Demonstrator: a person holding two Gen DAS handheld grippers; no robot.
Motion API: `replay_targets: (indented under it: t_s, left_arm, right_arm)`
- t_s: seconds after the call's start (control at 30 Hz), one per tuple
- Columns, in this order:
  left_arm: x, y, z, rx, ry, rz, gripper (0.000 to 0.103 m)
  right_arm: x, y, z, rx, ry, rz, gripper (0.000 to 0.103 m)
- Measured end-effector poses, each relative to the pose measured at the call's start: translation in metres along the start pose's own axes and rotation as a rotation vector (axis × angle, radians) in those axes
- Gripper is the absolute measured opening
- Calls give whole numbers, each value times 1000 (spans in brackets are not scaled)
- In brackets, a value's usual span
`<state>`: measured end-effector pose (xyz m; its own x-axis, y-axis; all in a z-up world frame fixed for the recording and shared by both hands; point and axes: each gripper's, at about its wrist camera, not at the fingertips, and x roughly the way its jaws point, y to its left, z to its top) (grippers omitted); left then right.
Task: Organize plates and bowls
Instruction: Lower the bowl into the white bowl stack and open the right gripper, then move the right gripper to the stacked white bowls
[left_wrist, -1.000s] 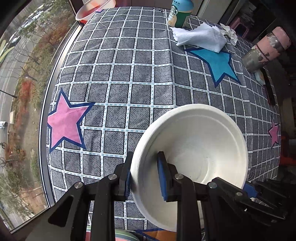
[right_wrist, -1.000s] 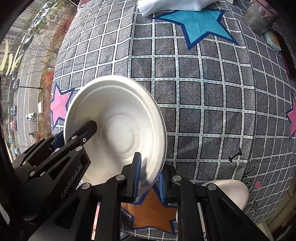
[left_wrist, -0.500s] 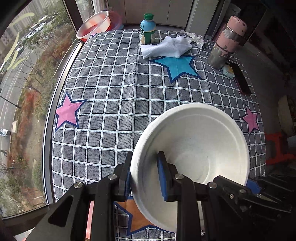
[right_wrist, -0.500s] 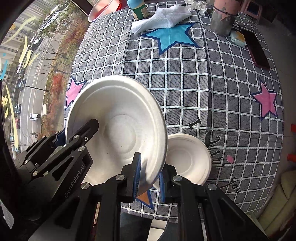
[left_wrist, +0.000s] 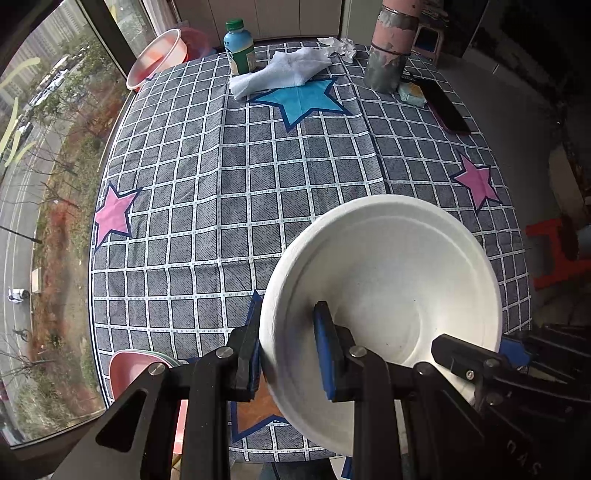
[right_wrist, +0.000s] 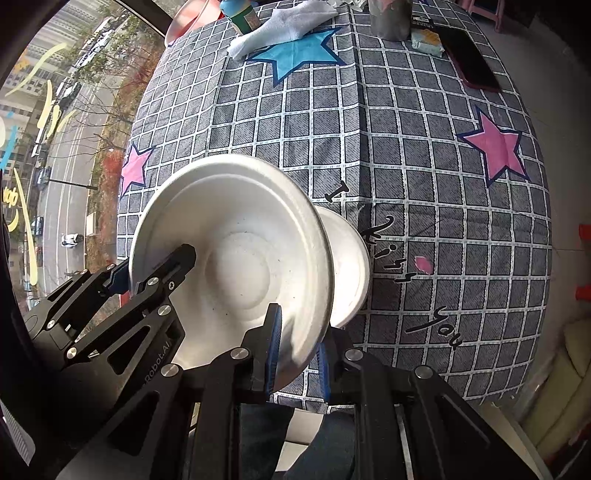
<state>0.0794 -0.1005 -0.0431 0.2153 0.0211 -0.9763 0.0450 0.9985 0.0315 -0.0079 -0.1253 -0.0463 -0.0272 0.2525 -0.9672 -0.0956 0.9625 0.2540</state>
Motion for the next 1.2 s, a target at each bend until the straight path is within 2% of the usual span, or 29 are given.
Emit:
replay_targets:
  t_s: [0.13,0.4,0.5,0.7,0.73,0.8,0.87,0.9,0.93,0.97,1.0,1.03,1.1,1.2]
  left_arm:
    - [2,-3,1,8,0,0,28]
    - [31,-9,-7,17,77,-21,28]
    - [40,-15,-7,44,89,0,28]
    - [56,-16,-3,23,119,-17,30]
    - [58,-15,-3,21,124,-18,33]
    - [58,-14,-3,17,128,-12,49]
    - [56,-11,-4,13,112,23,61]
    - [54,-8,-3,6,106,37,63]
    - [52,-3,-3,-7,107,43,71]
    - [51,2,-3,-29,107,41,80]
    - [50,8,-3,-53,107,38,83]
    - [49,12,-4,-76,109,29,85]
    - [48,16,-5,-100,119,9,88]
    - [42,13,-8,-84,108,46,102]
  right_arm:
    - [1,-3,0,3,-5,-5,19]
    - [26,-13,-3,23,45,-34,19]
    - [37,-16,-2,28,64,-52,19]
    - [51,-22,5,21,68,-82,19]
    - [53,-22,7,13,68,-84,19]
    - [58,-23,9,0,83,-86,19]
    - [61,-25,8,-1,97,-97,28]
    - [61,-27,8,2,98,-112,43]
    - [59,-31,9,7,90,-126,59]
    - [57,-34,8,13,81,-126,65]
    - [54,-39,8,19,75,-109,73]
    - [52,-42,8,23,75,-91,85]
    - [47,-45,6,22,68,-71,100]
    - [38,-46,2,-6,47,-71,101]
